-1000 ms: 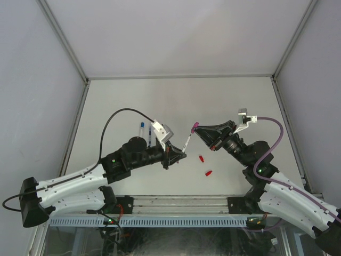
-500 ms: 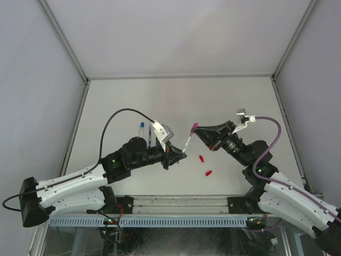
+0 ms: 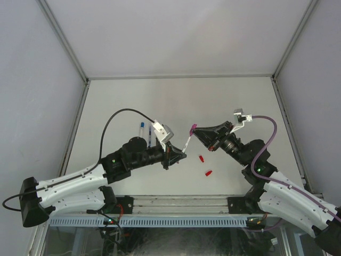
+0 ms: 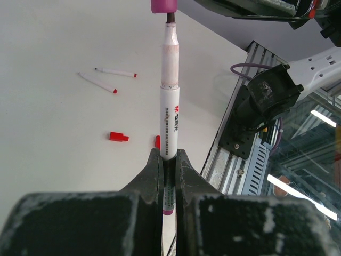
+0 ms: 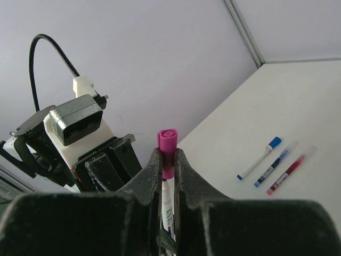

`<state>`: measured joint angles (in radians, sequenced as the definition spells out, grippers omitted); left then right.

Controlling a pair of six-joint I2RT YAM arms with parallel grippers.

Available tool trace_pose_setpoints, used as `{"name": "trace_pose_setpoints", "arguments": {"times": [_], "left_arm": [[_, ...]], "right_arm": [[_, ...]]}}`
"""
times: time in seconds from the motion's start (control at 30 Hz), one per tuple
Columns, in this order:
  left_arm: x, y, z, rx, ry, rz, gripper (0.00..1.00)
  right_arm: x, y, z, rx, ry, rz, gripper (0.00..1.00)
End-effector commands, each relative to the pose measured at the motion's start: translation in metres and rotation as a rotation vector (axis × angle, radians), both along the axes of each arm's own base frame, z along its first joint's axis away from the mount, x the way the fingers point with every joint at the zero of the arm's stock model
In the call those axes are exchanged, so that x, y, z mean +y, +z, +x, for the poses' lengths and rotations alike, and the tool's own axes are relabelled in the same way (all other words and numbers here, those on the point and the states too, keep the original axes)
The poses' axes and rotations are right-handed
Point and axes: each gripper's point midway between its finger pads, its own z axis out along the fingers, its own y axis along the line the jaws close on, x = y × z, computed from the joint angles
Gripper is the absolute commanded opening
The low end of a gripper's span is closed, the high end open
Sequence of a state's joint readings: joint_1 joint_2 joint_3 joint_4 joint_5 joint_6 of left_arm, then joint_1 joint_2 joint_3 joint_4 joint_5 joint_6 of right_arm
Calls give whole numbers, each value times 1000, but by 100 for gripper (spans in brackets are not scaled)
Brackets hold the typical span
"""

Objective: Insert the pens into the pen caps
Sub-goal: Insert the pen cap onto the pen.

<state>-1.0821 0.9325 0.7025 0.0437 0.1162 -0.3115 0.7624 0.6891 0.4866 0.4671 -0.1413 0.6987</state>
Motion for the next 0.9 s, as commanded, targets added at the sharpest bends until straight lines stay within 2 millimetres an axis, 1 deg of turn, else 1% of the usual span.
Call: {"name": "trace_pose_setpoints", "arguments": {"times": [0.0,0.5,0.87], "left_arm": [[-7,38,1,-68,-13,-91,0],[-7,39,3,-64,-1,-91,0],[-6,40,4,-65,6,-96,0]], "right_arm": [[-1,13,-3,-31,10,22,0],[7,6,-18,-52,82,-27,0],[19,-13,-22,-27,98,-72,0]]}}
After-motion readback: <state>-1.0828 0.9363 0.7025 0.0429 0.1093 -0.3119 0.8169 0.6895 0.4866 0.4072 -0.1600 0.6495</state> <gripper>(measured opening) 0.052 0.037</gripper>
